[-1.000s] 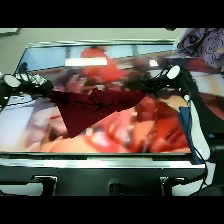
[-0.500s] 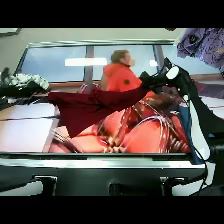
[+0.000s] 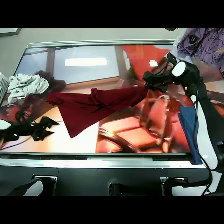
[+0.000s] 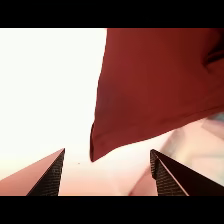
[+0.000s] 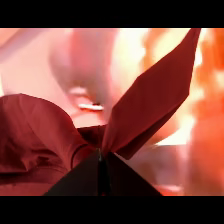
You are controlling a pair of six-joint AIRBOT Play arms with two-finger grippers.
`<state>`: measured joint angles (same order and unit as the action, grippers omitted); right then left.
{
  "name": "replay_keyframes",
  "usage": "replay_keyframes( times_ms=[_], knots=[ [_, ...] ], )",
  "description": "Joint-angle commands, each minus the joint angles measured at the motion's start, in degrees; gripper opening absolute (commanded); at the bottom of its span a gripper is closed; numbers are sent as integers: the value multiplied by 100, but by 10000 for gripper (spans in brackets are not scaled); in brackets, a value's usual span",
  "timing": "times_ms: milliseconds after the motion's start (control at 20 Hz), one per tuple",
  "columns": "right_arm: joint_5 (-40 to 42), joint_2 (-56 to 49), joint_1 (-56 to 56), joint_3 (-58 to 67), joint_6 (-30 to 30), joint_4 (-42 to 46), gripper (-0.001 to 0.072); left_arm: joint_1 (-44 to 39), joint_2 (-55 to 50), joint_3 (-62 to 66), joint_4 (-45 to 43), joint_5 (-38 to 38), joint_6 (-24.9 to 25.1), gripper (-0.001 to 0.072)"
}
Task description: Fold the clothes and pants, and hang the long-sleeved shirts on hangers.
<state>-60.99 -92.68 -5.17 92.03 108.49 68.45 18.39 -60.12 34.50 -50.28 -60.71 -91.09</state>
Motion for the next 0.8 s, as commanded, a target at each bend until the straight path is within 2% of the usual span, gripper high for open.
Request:
replay_keyframes(
  times_ms=[0, 250, 600, 650, 700, 750],
  knots=[
    [-186, 55, -4, 2, -2, 39, 29, -411, -46, -452, 177, 284, 72, 619],
    [-369, 55, -4, 2, -4, 39, 29, -1008, -531, -452, 420, 656, 72, 618],
    [-382, 61, -4, 2, -2, 37, 29, -1335, -1062, -446, 693, 1185, 68, 598],
    [-380, 83, -4, 2, -4, 39, 29, -1349, -1123, -439, 748, 1296, 70, 541],
    [-380, 103, -4, 2, -4, 39, 29, -1346, -1198, -396, 774, 1322, 76, 332],
    [-376, 129, -4, 2, -4, 39, 29, -1349, -1285, -317, 791, 1322, 118, 193]
  ],
)
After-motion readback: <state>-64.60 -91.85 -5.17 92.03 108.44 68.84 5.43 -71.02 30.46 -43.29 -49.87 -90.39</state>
